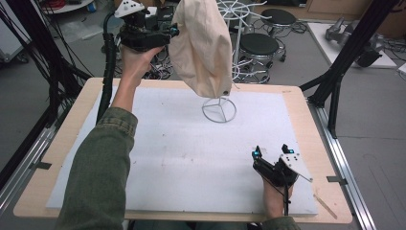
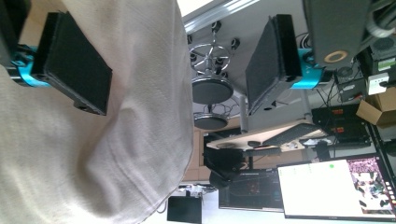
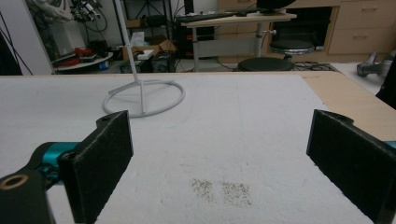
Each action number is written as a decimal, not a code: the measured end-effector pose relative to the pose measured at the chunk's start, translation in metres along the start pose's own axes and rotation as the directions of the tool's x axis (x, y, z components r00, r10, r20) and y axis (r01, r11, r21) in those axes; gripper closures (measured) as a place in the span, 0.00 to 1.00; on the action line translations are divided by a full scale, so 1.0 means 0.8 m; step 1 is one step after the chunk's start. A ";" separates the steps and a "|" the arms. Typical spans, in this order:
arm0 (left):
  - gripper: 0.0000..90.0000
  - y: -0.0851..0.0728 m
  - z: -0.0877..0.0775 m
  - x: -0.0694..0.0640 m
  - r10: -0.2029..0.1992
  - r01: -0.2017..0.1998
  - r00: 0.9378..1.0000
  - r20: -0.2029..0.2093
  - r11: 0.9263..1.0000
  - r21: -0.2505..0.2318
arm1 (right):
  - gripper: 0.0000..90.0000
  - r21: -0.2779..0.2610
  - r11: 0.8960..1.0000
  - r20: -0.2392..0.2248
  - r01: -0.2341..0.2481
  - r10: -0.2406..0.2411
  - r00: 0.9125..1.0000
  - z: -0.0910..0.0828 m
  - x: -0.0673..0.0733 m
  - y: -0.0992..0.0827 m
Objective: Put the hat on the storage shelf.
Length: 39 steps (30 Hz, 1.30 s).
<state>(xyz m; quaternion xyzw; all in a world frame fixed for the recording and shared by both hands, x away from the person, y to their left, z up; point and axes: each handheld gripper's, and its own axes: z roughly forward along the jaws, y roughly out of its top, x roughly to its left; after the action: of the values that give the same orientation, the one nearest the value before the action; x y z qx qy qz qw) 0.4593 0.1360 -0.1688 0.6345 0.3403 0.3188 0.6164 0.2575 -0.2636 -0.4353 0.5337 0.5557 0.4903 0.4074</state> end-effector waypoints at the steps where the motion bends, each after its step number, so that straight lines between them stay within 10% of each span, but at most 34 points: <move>1: 0.24 0.001 -0.002 -0.001 0.003 -0.003 1.000 -0.002 1.000 -0.004 | 0.07 0.000 1.000 -0.001 -0.004 0.004 1.000 0.000 0.000 0.000; 39: 0.21 -0.049 -0.116 -0.007 0.105 -0.105 0.994 0.007 0.994 -0.018 | 0.07 0.000 1.000 -0.003 0.007 -0.007 1.000 -0.001 0.004 0.000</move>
<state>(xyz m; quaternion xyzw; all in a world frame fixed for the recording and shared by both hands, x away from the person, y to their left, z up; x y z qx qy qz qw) 0.3776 0.1840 -0.2042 0.6473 0.3013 0.3511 0.6057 0.2567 -0.2603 -0.4349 0.5310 0.5581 0.4898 0.4082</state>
